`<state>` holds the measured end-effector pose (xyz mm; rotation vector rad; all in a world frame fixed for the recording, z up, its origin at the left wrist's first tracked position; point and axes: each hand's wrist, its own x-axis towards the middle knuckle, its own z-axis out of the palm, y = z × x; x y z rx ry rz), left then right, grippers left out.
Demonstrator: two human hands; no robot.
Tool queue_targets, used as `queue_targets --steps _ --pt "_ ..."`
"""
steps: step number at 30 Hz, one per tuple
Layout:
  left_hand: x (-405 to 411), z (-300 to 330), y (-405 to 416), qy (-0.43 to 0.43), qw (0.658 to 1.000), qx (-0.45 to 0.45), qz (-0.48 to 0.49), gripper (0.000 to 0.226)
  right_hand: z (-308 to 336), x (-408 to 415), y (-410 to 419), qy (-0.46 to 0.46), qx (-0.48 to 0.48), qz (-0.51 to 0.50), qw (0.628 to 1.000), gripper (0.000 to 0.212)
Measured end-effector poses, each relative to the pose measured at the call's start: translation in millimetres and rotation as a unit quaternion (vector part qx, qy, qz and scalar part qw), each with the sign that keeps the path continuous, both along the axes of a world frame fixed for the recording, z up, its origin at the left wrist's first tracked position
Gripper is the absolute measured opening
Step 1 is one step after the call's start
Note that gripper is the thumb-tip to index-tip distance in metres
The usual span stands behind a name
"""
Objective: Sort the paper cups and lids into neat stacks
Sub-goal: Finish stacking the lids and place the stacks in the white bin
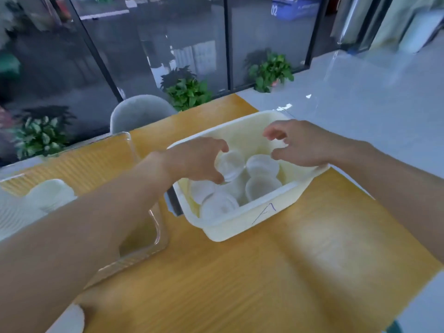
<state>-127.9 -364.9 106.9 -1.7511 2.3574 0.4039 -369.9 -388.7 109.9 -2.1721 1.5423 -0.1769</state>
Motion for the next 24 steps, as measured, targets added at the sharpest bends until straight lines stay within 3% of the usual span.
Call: queue_targets --steps 6,9,12,16,20,24 --pt "-18.0 -19.6 -20.1 -0.032 0.999 0.015 -0.035 0.094 -19.0 32.1 -28.0 0.173 0.146 0.070 0.971 0.084" --pt "-28.3 -28.0 -27.1 -0.038 0.999 0.029 -0.013 0.077 -31.7 40.6 -37.4 0.216 0.159 0.077 0.960 0.092" --pt "-29.4 -34.6 -30.7 -0.031 0.999 0.043 -0.012 0.050 -36.3 44.0 -41.9 0.260 0.179 0.094 0.944 0.117" --pt "-22.6 -36.6 -29.4 -0.009 0.996 0.082 -0.023 0.073 -43.6 47.7 -48.1 0.349 0.158 0.125 0.915 0.136" --pt "-15.4 -46.0 -29.5 0.049 0.991 0.120 -0.040 0.092 -41.8 50.9 -47.6 0.372 0.167 0.114 0.906 0.101" --pt "-22.0 -57.8 -32.8 0.048 0.988 0.110 -0.092 0.085 -41.5 50.0 -49.6 0.332 0.169 0.138 0.918 0.121"
